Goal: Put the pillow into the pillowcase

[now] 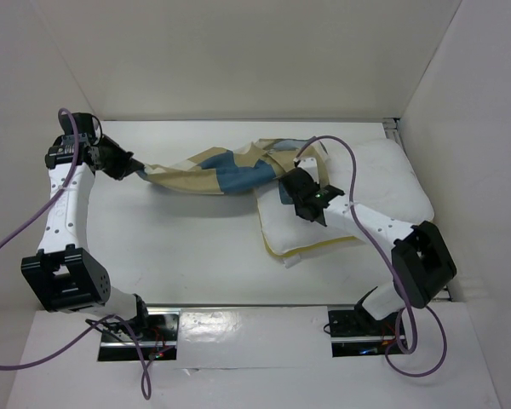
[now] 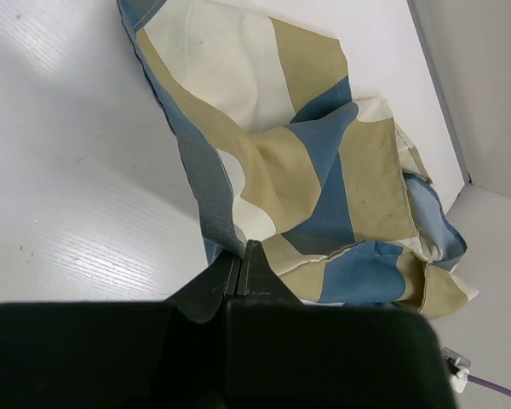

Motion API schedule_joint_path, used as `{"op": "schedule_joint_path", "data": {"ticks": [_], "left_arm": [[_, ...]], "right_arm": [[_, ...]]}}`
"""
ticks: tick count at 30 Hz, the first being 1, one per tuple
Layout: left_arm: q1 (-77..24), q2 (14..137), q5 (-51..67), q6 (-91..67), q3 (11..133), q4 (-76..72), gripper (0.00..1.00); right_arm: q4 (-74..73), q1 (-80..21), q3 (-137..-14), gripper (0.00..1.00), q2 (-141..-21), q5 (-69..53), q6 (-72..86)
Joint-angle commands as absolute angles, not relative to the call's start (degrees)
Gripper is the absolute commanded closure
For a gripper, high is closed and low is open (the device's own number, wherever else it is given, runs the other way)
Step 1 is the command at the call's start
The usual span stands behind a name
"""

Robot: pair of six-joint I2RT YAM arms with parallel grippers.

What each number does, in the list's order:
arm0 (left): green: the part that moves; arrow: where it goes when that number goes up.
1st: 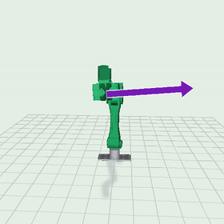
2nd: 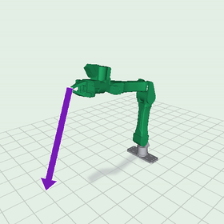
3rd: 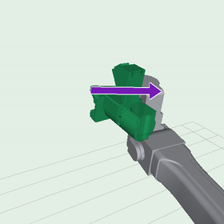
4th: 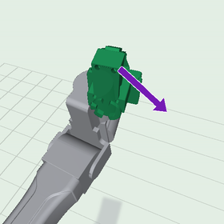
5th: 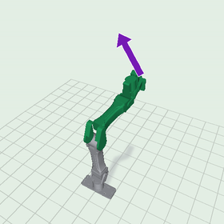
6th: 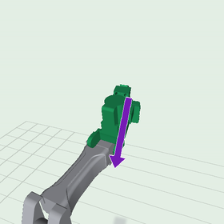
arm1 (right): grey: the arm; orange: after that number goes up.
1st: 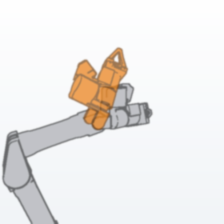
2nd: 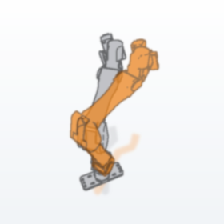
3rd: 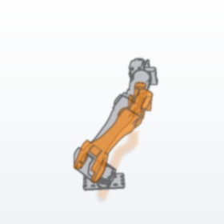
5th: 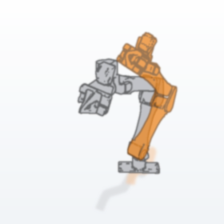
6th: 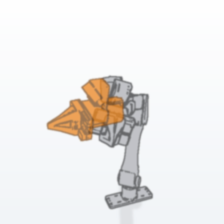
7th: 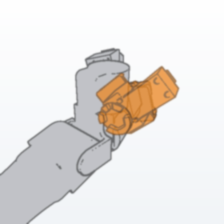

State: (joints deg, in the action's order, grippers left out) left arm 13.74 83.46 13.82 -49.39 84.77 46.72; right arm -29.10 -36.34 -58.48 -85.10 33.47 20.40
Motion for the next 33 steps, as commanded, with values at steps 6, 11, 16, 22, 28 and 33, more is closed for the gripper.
{"op": "schedule_joint_path", "data": {"ticks": [6, 11, 16, 22, 28, 33], "left_arm": [[14.1, 85.2, 16.1, -49.4, 88.1, 44.6, 1.0], [14.1, 90.2, 18.0, -51.1, 97.7, 44.6, 1.0], [14.8, 95.6, 22.9, -51.1, 110.7, 44.6, 1.0], [17.9, 100.8, 29.4, -51.6, 127.0, 43.3, 1.0], [24.2, 95.8, 37.2, -56.1, 123.7, 27.8, 1.0], [29.1, 91.9, 39.9, -61.1, 119.3, 19.5, 1.0]], "right_arm": [[-29.5, -33.4, -63.4, 1.0, -84.6, 38.0, 19.1], [-33.2, -26.4, -75.0, 1.0, -80.9, 38.0, 15.8], [-35.4, -22.1, -93.7, 1.0, -78.0, 37.4, 10.5], [-35.2, -21.4, -114.6, 1.0, -79.2, 33.2, 5.7], [-33.6, -21.4, -123.5, 1.0, -76.4, 27.6, 4.6], [-33.7, -21.4, -126.4, 1.0, -76.5, 23.2, 4.6]]}}
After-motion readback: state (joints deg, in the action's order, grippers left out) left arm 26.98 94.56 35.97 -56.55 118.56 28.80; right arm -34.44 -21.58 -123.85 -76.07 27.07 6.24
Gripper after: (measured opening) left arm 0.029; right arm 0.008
